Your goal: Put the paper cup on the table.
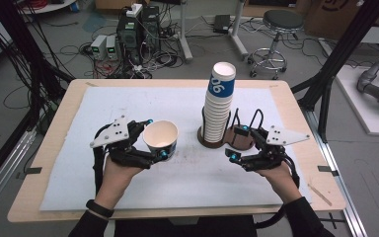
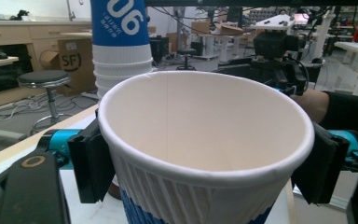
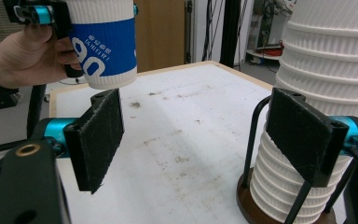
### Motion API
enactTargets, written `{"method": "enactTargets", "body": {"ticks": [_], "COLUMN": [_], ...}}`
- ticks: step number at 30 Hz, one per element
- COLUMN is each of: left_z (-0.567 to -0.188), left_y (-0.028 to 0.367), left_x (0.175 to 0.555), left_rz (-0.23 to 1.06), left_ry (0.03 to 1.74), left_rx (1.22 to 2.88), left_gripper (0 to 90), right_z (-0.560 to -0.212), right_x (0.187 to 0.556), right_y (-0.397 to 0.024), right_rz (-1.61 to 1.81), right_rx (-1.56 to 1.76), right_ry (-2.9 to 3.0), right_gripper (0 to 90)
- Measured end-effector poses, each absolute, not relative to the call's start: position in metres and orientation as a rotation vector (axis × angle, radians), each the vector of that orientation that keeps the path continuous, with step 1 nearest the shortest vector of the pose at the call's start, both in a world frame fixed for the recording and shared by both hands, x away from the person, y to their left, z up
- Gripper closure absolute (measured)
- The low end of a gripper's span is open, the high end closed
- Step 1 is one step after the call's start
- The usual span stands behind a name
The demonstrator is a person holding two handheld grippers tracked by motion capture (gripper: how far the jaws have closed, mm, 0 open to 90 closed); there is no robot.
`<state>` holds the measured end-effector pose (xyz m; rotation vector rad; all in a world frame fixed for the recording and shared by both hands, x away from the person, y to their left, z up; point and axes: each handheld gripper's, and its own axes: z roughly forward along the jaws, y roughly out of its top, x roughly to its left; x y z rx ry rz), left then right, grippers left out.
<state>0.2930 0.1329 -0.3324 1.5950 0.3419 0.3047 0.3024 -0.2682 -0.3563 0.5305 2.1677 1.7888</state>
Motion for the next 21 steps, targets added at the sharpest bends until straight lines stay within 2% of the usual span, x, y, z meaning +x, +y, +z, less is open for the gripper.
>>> {"method": "enactTargets", "body": {"ticks": [21], "left_z": [-0.340], "left_y": [0.160], "left_x": [0.306], "left_rz": [0.426], "left_ry": [0.459], "left_rx": [1.590], "left_gripper": [20.7], "right_z": [-0.357], "right_x": [0.305], "right_y": [-0.270], "right_rz": [1.766], "right_rx": [0.552], "right_ry": [2.160], "right_gripper": [19.7]}}
